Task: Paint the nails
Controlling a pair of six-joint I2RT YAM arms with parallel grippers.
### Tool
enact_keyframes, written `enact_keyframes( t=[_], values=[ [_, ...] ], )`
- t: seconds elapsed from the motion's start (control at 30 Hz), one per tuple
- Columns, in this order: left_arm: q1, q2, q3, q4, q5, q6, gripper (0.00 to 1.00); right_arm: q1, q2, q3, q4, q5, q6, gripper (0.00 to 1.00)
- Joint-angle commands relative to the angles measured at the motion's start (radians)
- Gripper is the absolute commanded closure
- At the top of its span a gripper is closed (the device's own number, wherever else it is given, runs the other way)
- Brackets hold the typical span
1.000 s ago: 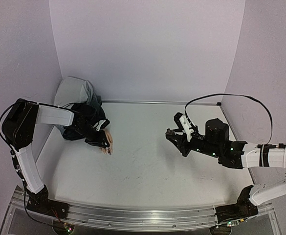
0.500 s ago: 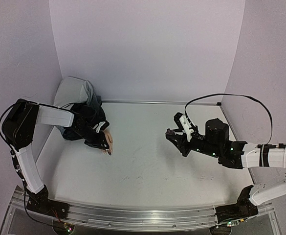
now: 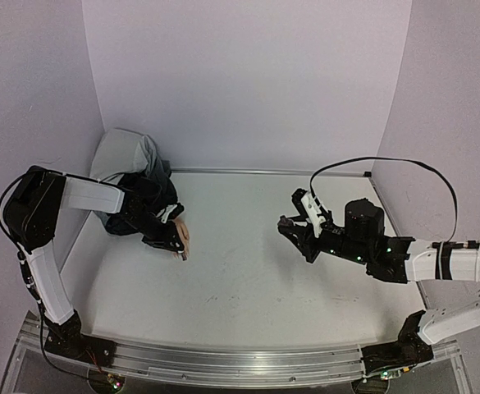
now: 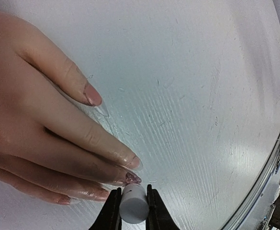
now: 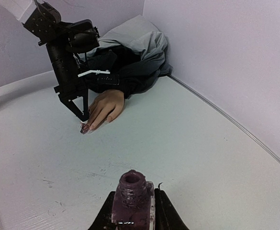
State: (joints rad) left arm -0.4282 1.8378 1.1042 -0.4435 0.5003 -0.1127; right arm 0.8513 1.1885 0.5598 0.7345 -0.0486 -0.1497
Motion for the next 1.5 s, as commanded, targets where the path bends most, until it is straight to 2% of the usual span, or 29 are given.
enact_keyframes(
  t=[0.0,0.37,0.6,0.83,1.47],
  values=[
    [0.004,-0.052,-0.006,0.049,0.044,-0.007,1.0,-0.003,-0.003,0.008,0.075,-0.013,-0.002,1.0],
    [0.003,-0.085,-0.02,0.072,0.081,-0.001,1.0,-0.004,-0.004,0.008,0.075,-0.011,-0.001,1.0],
    [0.009,-0.088,-0.006,0.048,-0.038,-0.014,1.0,-0.003,-0.004,0.007,0.075,-0.013,0.001,1.0],
    [0.012,-0.057,0.022,0.034,-0.053,-0.012,1.0,-0.004,-0.003,0.006,0.075,-0.009,-0.001,1.0],
    [0.015,-0.019,0.035,0.038,0.011,-0.013,1.0,-0.003,0.002,0.008,0.075,-0.011,-0.001,1.0]
  ],
)
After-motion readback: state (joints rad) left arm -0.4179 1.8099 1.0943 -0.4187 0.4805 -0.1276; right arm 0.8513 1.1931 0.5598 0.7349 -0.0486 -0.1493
